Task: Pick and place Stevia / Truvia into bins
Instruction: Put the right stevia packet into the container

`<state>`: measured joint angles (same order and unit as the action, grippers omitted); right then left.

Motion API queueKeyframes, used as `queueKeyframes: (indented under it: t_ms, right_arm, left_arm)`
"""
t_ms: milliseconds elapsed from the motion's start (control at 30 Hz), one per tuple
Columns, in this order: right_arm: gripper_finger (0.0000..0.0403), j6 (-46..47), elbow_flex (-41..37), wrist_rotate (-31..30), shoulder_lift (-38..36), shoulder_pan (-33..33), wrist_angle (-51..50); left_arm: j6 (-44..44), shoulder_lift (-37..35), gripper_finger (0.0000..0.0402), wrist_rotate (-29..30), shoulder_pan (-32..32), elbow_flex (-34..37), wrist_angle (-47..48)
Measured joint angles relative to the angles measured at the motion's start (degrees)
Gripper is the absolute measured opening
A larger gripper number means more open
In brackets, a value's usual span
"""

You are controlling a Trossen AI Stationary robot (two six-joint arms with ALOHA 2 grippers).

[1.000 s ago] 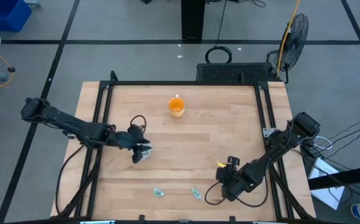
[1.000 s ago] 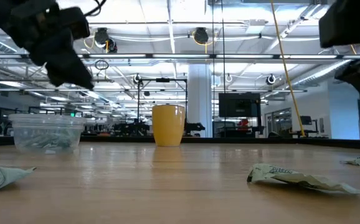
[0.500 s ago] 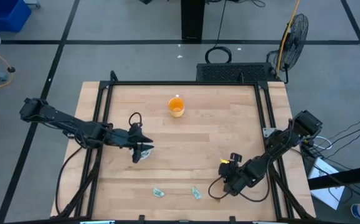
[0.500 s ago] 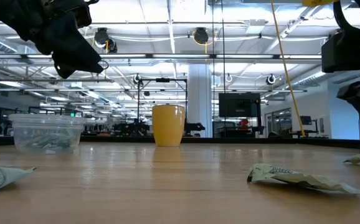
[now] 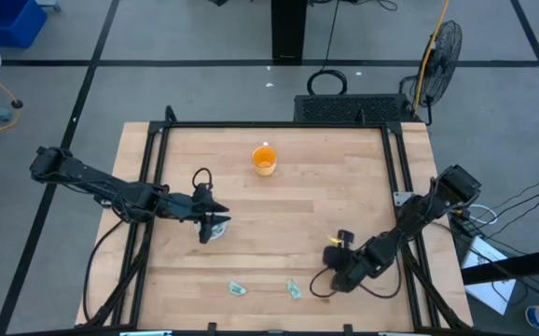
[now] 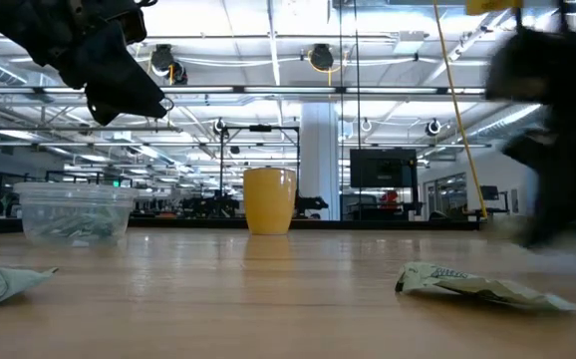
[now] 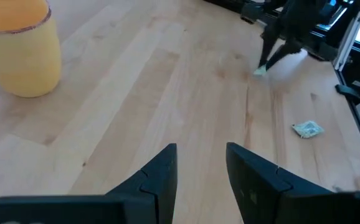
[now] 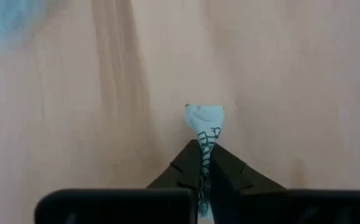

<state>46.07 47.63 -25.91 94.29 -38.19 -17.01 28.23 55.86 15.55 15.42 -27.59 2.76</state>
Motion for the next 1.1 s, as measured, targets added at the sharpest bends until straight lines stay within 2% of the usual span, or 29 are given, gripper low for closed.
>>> queueKeyframes:
  t_ms: [100, 133, 167, 233, 333, 433, 533, 633, 900, 1100]
  right_arm:
    - [0.0011, -6.29, 0.18, -17.31, -3.07, 1.62, 4.81]
    - [0.0010, -9.44, 0.29, -21.19, -3.69, 2.41, 7.09]
    - [0.0008, -12.76, 0.32, -23.43, -3.93, 3.54, 9.24]
    - [0.0004, -20.23, 0.14, -23.38, -4.34, 6.90, 14.93]
    - [0.0004, -30.06, 0.27, -16.55, -4.28, 13.46, 28.24]
    - [0.0004, -34.63, 0.27, 0.41, -2.46, 20.05, 40.70]
    - [0.0003, -33.59, 0.30, 16.86, -0.57, 25.92, 49.43]
    - [0.0003, -31.01, 0.33, 26.48, 1.59, 29.69, 53.84]
    - [0.0004, -30.79, 2.34, 31.79, 8.22, 32.74, 59.20]
    - [0.0004, -31.81, 5.99, 32.24, 10.93, 33.36, 58.51]
  left_arm:
    - [-3.43, 0.00, 0.0141, -0.01, -0.01, 0.00, -0.14]
    - [-6.04, 0.00, 0.0141, 0.02, 0.00, 0.00, -0.50]
    - [-8.63, 0.10, 0.0141, 0.00, 0.06, 0.00, -1.52]
    - [-14.59, 1.01, 0.0141, 0.02, 0.28, -0.03, -5.14]
    - [-25.90, 2.71, 0.0141, -0.01, 1.28, -0.02, -10.65]
    - [-33.35, 4.97, 0.0141, 0.04, 1.55, -0.07, -15.65]
    - [-35.61, 7.52, 0.0141, 2.57, 1.31, -0.07, -19.23]
    - [-37.60, 9.73, 0.0141, 4.99, 1.19, -0.07, -20.12]
    - [-37.60, 16.18, 0.0144, 4.53, -1.01, -0.04, -28.33]
    - [-38.69, 18.86, 0.0187, 2.50, -1.99, -0.04, -30.82]
